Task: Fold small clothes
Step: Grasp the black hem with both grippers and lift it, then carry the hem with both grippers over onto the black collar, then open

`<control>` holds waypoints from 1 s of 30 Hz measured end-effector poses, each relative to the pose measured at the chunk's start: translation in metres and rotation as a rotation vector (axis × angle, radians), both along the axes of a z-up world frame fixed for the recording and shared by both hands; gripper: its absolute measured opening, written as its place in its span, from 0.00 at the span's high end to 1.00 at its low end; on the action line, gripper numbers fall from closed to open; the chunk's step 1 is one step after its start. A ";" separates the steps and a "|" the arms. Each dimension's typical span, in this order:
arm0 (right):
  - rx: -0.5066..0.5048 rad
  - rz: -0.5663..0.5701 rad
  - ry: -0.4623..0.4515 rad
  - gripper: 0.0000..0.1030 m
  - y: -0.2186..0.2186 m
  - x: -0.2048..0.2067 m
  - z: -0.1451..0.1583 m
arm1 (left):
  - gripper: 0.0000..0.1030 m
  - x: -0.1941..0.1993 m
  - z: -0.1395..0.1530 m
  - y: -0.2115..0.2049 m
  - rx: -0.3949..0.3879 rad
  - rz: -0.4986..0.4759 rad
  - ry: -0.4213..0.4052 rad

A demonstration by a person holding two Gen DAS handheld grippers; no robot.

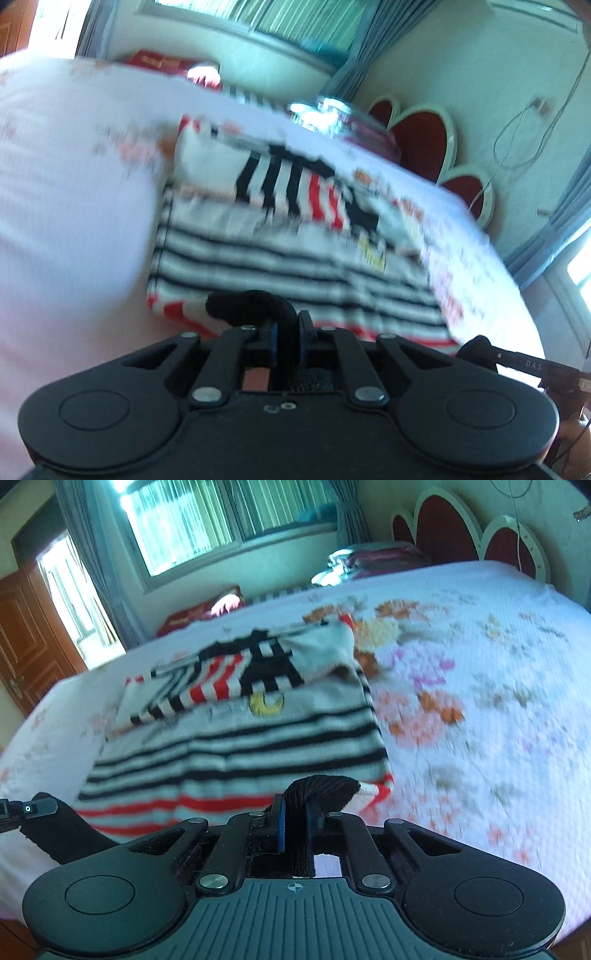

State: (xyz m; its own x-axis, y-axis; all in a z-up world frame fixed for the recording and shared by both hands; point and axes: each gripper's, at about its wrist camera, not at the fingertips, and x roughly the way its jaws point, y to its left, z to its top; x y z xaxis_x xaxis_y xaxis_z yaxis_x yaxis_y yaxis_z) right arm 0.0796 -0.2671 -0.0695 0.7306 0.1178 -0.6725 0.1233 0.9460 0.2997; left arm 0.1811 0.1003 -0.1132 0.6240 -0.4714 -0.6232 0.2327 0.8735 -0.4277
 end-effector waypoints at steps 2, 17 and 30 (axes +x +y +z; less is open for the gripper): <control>-0.006 -0.006 -0.039 0.91 -0.004 0.016 0.011 | 0.91 0.017 0.010 -0.002 -0.007 0.003 -0.032; 0.023 -0.061 -0.118 0.91 -0.048 0.215 0.022 | 0.91 0.197 0.024 -0.035 -0.053 0.101 -0.086; 0.058 -0.092 0.005 0.91 -0.071 0.349 -0.040 | 0.91 0.316 -0.029 -0.045 -0.041 0.206 0.055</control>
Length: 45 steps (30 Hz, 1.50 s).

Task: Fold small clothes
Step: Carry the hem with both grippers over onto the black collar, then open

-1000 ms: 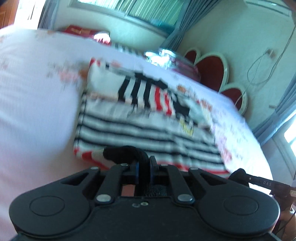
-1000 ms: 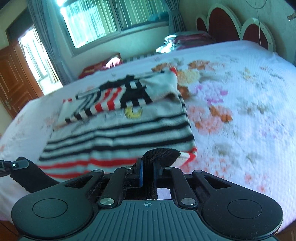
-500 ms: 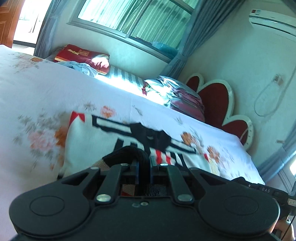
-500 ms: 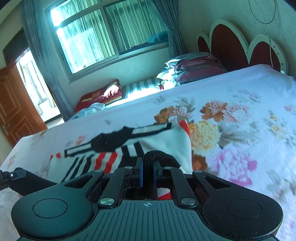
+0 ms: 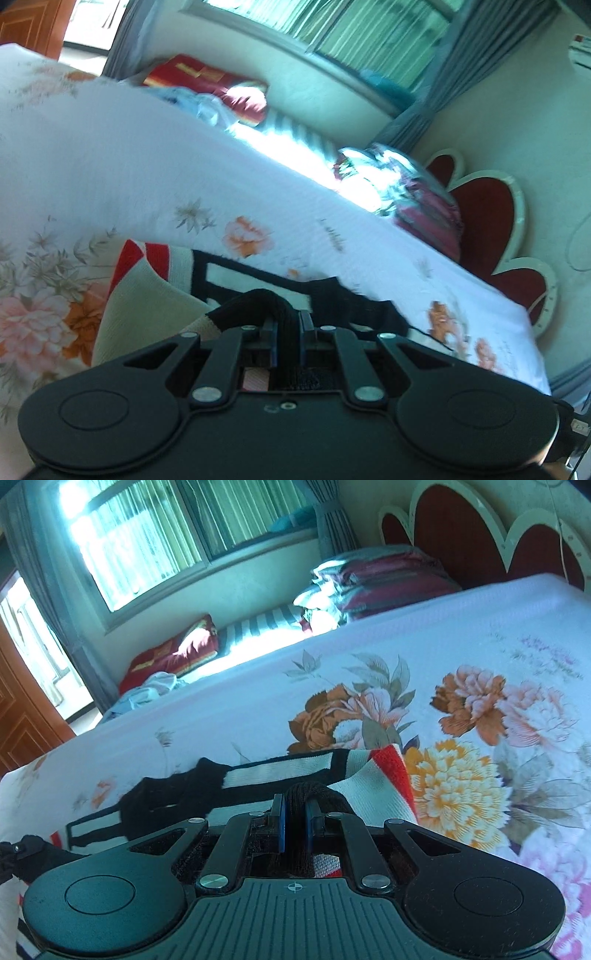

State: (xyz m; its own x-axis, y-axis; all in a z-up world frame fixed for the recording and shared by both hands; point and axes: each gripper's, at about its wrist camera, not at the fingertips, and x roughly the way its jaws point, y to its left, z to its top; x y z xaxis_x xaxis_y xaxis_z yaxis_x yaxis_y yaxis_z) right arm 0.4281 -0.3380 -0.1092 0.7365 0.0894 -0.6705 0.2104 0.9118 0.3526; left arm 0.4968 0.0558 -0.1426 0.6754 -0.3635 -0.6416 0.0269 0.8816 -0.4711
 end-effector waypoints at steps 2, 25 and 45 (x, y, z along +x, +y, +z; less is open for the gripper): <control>0.015 -0.004 0.024 0.91 -0.004 0.012 -0.009 | 0.91 0.011 -0.010 -0.002 0.031 0.001 0.029; -0.078 0.120 0.027 0.46 -0.010 0.034 -0.029 | 0.36 0.019 -0.026 -0.002 0.202 -0.030 0.030; -0.178 0.192 0.031 0.85 0.005 0.051 -0.042 | 0.80 0.000 -0.027 -0.008 0.307 -0.058 -0.019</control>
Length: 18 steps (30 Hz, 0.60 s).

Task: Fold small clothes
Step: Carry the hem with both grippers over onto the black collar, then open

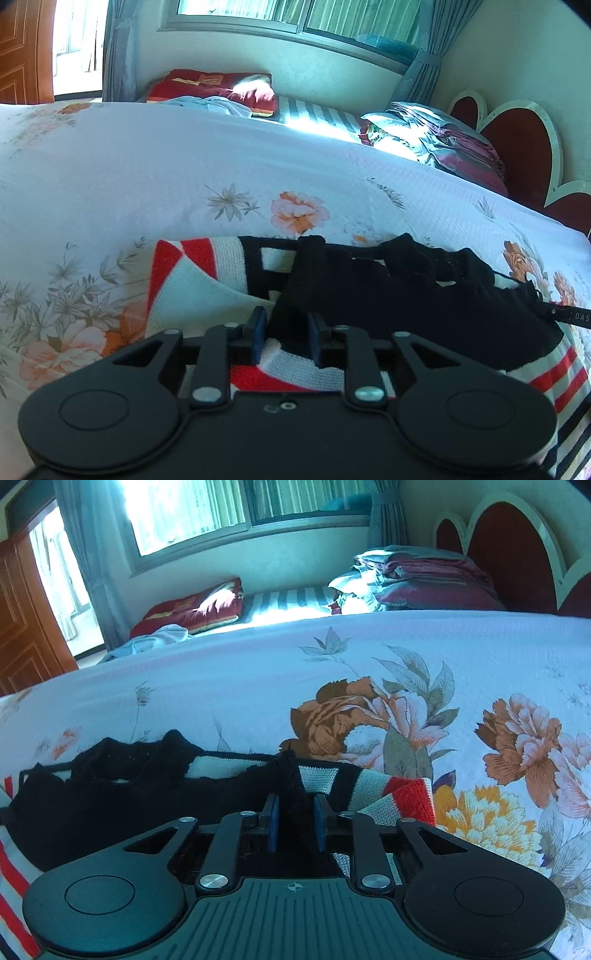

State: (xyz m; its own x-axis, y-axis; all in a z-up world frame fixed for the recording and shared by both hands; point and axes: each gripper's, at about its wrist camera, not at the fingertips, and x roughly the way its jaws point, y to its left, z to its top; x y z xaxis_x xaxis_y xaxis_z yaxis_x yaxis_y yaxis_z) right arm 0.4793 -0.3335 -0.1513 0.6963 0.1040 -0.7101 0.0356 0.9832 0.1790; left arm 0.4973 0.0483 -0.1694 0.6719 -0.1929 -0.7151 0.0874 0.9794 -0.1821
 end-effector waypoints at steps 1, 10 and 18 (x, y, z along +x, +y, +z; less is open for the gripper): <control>-0.003 0.005 -0.001 0.96 0.001 0.000 0.000 | 0.87 -0.002 0.000 -0.002 0.028 0.004 -0.010; -0.103 -0.093 -0.020 0.96 -0.007 -0.006 -0.005 | 0.94 -0.013 -0.007 -0.001 0.118 0.057 -0.092; 0.017 -0.057 -0.069 0.89 0.007 -0.028 0.025 | 0.76 -0.032 0.018 -0.012 0.081 0.004 -0.135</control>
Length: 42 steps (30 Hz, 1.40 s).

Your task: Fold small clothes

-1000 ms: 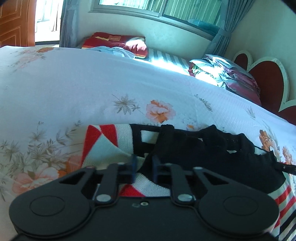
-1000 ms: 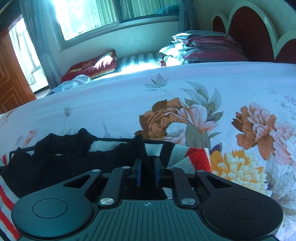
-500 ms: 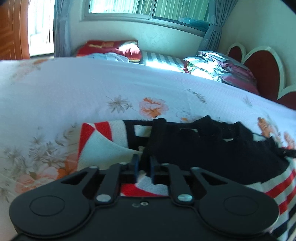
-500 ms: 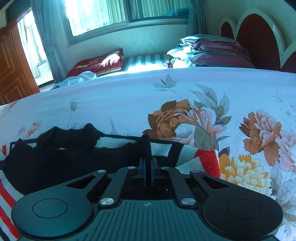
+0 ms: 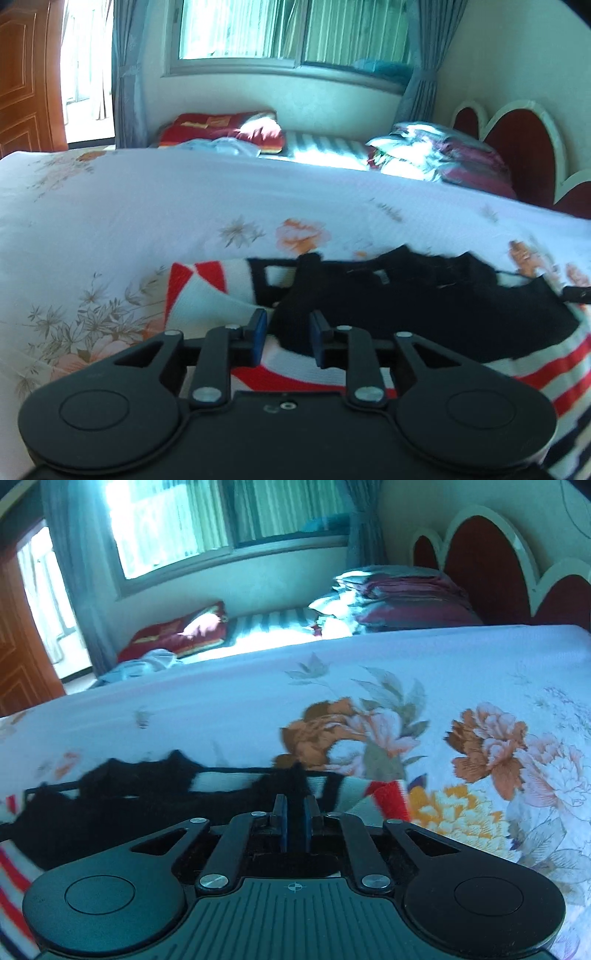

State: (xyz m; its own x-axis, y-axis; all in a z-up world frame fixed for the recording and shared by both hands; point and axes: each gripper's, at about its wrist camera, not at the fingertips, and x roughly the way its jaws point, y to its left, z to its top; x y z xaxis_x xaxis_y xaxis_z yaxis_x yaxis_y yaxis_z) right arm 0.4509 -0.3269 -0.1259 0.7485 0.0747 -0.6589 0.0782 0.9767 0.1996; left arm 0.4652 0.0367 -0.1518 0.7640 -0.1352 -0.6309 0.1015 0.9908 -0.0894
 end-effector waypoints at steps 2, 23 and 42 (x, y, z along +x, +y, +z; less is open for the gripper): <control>0.008 0.049 -0.009 0.85 0.016 -0.008 0.005 | 0.71 -0.007 0.008 -0.008 -0.024 -0.034 -0.005; 0.001 0.107 0.034 0.80 0.045 -0.064 -0.010 | 0.59 -0.040 -0.014 -0.023 -0.021 -0.071 0.089; -0.024 0.123 0.090 0.80 0.070 -0.100 -0.017 | 0.49 -0.068 -0.020 -0.011 -0.022 -0.081 0.103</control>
